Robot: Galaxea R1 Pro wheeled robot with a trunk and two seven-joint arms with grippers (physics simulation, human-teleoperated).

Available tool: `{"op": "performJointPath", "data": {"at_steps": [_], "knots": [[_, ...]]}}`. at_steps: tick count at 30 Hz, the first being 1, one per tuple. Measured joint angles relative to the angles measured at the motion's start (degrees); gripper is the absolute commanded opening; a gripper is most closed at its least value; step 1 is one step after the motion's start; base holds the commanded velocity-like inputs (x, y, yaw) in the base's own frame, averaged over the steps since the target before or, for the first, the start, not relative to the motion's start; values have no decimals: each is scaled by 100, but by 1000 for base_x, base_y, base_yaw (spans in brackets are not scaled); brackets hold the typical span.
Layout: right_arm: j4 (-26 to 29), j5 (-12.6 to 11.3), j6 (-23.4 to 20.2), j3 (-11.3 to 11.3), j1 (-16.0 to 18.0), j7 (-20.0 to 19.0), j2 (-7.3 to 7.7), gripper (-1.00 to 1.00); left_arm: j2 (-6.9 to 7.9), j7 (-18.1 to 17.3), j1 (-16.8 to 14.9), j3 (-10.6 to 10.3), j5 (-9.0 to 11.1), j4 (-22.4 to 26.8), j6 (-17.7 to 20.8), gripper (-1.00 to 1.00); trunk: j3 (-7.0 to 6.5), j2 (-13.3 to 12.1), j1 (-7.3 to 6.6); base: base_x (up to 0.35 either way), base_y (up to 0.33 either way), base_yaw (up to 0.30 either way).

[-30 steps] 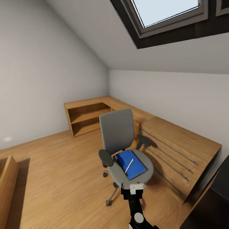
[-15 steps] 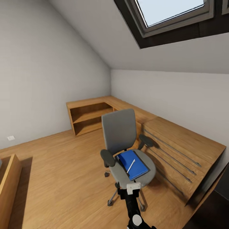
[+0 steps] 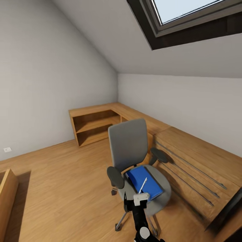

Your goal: In the bedroom, organize the workspace by keeping the computer under the desk, ensuring the monitor is on the desk, placing the keyboard on the desk next to the monitor, placing the mouse on the desk next to the keyboard, moving the folder from the swivel chair onto the desk next to the mouse, stacking the notebook on top of the folder with the pen on top of the notebook, and positioning the swivel chair next to the desk.

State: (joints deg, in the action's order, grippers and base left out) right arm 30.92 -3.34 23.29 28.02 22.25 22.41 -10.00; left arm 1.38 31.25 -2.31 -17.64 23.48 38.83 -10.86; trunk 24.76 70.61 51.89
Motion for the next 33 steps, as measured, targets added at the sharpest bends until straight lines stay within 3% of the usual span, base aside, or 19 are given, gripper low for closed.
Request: {"op": "performJointPath", "data": {"at_steps": [18,20,22,33], "knots": [[8,7,-174,-124,3,58,0,100,3,0,-1,0,8,1,7,100,0,0,2,81,1,0],[12,7,-287,-221,9,83,0,100,3,0,0,0,7,1,7,100,0,0,1,232,0,0],[30,12,-698,-684,23,142,0,100,3,0,0,0,2,1,7,100,0,0,1,213,0,0],[26,16,-903,-1277,112,154,0,100,6,-3,0,0,-2,24,2,100,0,-1,3,37,0,0]]}}
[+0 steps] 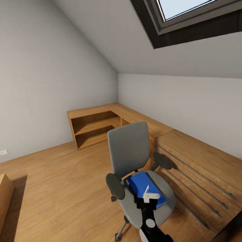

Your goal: In the bedroom, organize the workspace by keeping the computer under the desk, ensuring the monitor is on the desk, placing the keyboard on the desk next to the monitor, placing the mouse on the desk next to the keyboard, moving the folder from the swivel chair onto the desk next to the mouse, stacking the notebook on top of the folder with the pen on top of the notebook, and positioning the swivel chair next to the desk.

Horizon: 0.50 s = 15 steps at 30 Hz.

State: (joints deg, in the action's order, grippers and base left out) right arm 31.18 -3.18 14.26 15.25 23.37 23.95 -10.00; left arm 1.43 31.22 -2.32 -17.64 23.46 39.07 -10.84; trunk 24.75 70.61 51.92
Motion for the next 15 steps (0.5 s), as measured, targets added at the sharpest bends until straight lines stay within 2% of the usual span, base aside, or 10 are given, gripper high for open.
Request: {"op": "performJointPath", "data": {"at_steps": [7,15], "knots": [[-19,-6,-384,-224,190,-5,0,100,4,-9,-2,19,-1,176,-3,100,0,0,0,12,0,0],[-95,-7,-554,-275,375,-11,0,100,5,-13,0,26,1,238,-3,100,0,1,-3,251,0,0]]}}
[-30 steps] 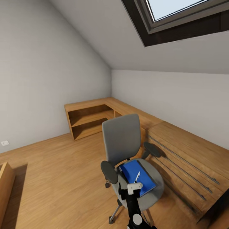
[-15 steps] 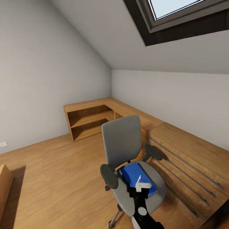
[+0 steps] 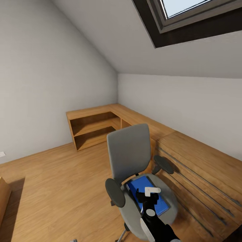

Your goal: In the bedroom, organize the workspace by keeping the computer under the desk, ensuring the monitor is on the desk, placing the keyboard on the desk next to the monitor, placing the mouse on the desk next to the keyboard, moving the folder from the swivel chair onto the desk next to the mouse, stacking the notebook on top of the folder with the pen on top of the notebook, and positioning the swivel chair next to the desk.

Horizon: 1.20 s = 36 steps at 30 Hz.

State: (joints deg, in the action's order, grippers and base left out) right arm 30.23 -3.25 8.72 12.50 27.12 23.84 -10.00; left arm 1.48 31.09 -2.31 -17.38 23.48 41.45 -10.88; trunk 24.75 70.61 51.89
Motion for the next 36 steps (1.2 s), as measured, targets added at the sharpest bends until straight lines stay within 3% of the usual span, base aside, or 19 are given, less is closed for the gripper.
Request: {"op": "performJointPath", "data": {"at_steps": [4,7,10,12,14,15,16,18,19,20,22,25,30,33,36], "knots": [[-353,-90,-41,-202,265,-27,120,100,-5,1,0,0,-3,23,0,100,0,-1,2,109,0,0],[-839,-557,-405,-554,657,-91,189,100,-2,2,0,-8,-1,238,6,100,0,-1,3,22,0,0],[-1131,-861,-669,-670,910,-188,215,100,0,1,0,-2,12,411,16,100,17,38,24,7,0,0],[-1202,-936,-730,-699,977,-218,224,100,2,0,0,69,30,463,33,100,53,118,68,3,0,0],[-1240,-981,-774,-716,1017,-236,234,100,8,-6,-2,320,128,600,132,100,89,199,112,1,0,0],[-1252,-993,-792,-722,1031,-242,237,100,14,-10,-1,562,209,920,506,100,107,239,134,0,0,0],[-1253,-996,-797,-723,1034,-244,238,100,14,-13,-2,650,241,1084,725,100,125,279,156,0,0,0],[-1253,-1000,-809,-726,1040,-247,240,100,20,-22,-3,914,355,1660,1547,100,161,359,200,0,0,0],[-1250,-1002,-820,-727,1044,-251,240,100,20,-21,-4,1265,464,2249,2553,100,178,399,222,0,0,0],[-1248,-1003,-824,-727,1046,-253,240,100,14,-22,-3,1417,530,2482,2914,100,197,439,244,0,0,0],[-1241,-1006,-874,-728,1051,-255,241,100,3,-12,-4,1865,774,3313,4014,100,232,520,288,0,0,0],[-1187,-1017,-1113,-728,1055,-246,240,100,-6,2,-4,2104,1112,4274,4811,100,286,640,354,0,0,0],[-866,-1031,-1818,-728,1056,-248,239,100,-35,18,-9,2204,1623,5007,5190,100,376,840,464,0,0,0],[-810,-1041,-1997,-728,1056,-237,234,100,-50,25,-10,2213,1790,5050,5209,100,430,961,530,0,0,0],[-784,-1056,-2114,-737,1056,-228,232,100,-52,21,-10,2171,1822,5032,5205,100,484,1081,596,0,0,0]]}}
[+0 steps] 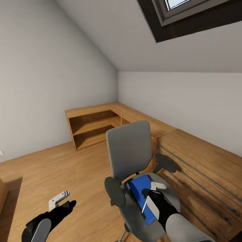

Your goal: In the bedroom, organize the workspace by keeping the computer under the desk, ensuring the monitor is on the desk, placing the keyboard on the desk next to the monitor, placing the mouse on the desk next to the keyboard, moving the folder from the swivel chair onto the desk next to the mouse, stacking the notebook on top of the folder with the pen on top of the notebook, and positioning the swivel chair next to the desk.

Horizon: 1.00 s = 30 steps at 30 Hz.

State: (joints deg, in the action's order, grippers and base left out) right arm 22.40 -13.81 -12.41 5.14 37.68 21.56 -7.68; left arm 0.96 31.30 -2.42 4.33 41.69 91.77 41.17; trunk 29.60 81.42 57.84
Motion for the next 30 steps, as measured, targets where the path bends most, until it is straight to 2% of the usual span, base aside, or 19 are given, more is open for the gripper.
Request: {"op": "performJointPath", "data": {"at_steps": [6,25,29,30], "knots": [[166,-15,-260,-20,0,1,0,100,0,-2,3,-52,15,-3,-6,100,108,241,132,0,0,0],[202,-25,-242,-17,0,-35,7,100,-1,8,4,-63,14,-23,-16,100,449,1003,549,0,0,0],[196,-42,-255,-25,-1,-289,12,100,-1,8,5,-63,10,-33,-16,100,521,1164,637,0,0,0],[194,-142,-262,-31,0,-426,19,100,-1,7,5,-63,8,-34,-16,100,539,1204,659,0,0,0]]}}
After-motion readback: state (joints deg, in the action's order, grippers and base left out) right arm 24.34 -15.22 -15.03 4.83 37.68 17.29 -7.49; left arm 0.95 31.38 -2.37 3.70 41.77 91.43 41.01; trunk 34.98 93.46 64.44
